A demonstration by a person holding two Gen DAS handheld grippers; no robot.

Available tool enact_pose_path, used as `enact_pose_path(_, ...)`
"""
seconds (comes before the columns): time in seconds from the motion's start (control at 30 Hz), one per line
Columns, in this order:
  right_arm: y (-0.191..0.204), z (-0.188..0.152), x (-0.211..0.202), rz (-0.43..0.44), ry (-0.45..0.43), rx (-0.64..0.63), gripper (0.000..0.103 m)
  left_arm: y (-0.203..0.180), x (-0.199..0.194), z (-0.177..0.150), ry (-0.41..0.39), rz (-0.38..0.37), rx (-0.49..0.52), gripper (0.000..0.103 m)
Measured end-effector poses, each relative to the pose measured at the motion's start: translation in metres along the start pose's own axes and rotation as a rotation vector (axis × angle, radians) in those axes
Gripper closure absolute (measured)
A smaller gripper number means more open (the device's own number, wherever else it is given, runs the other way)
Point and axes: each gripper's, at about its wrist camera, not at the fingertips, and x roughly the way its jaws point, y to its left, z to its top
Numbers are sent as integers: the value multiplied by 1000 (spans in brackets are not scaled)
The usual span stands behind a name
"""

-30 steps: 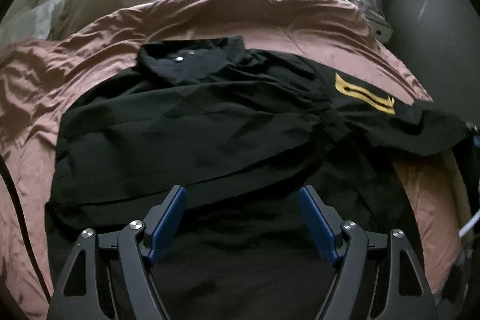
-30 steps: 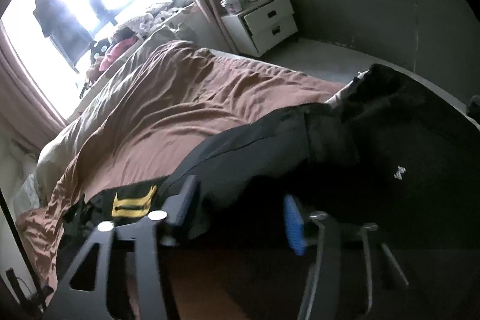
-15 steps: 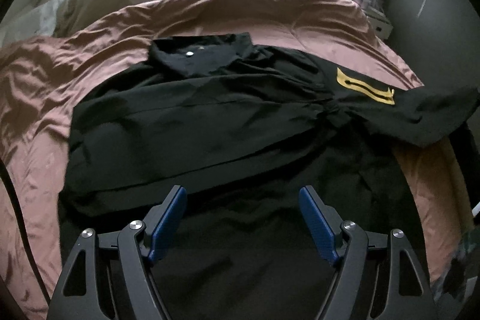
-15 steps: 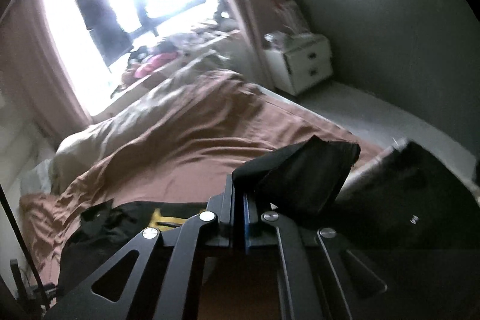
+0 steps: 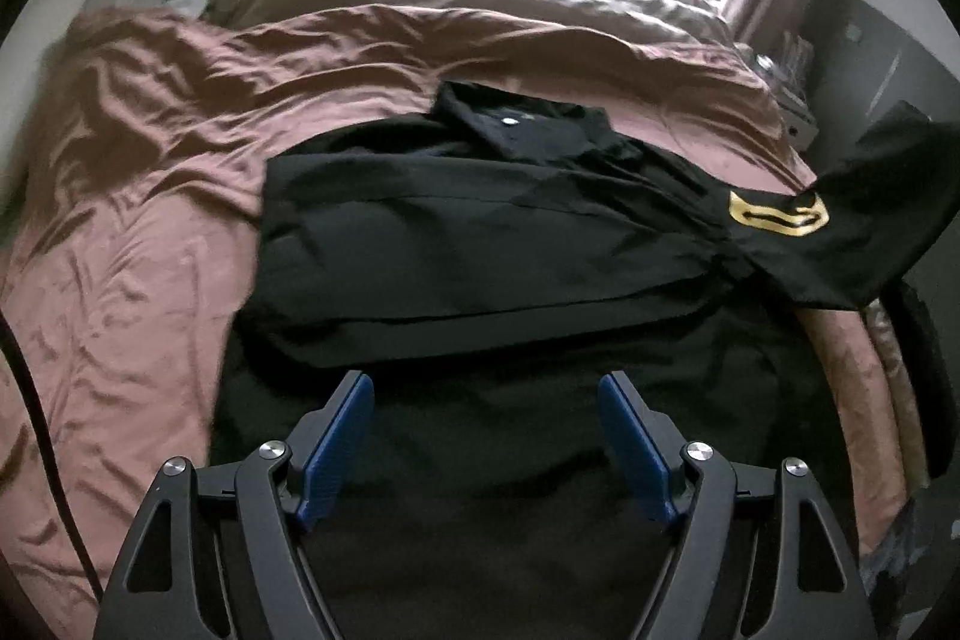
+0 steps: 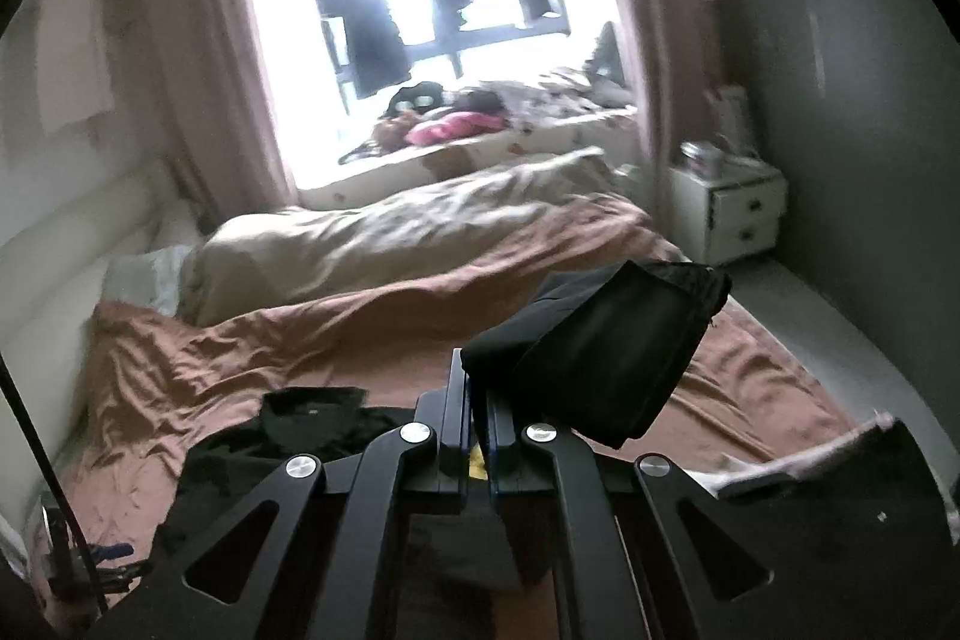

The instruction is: Fold large clothes

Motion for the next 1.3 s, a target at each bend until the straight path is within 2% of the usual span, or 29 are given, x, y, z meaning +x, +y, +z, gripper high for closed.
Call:
enact_pose_path(0.27, 65, 15, 37, 51, 29, -81, 103, 83, -19, -15, -45, 61, -82, 25)
enact_pose_path(0.6, 141, 19, 79, 111, 69, -184, 103, 159, -17, -41, -45, 64, -148, 25)
enact_pose_path(0.8, 185, 3, 118, 153, 125, -214, 103, 194, -7, -63, -25, 47, -199, 25)
enact_pose_path(0.97, 214, -20, 156, 158, 197, -218, 103, 223, 1, -78, 9, 67, -234, 25)
enact_pose_path(1.07, 217, -38, 186, 159, 272, -178, 102, 242, -1, -86, 10, 72, -266, 25)
enact_pose_path(1.13, 211, -48, 206, 186, 338, -133, 102, 251, -2, -90, 14, 76, -278, 25)
enact_pose_path(1.3, 203, -51, 229, 278, 423, -39, 101, 263, -7, -94, 13, 89, -284, 25)
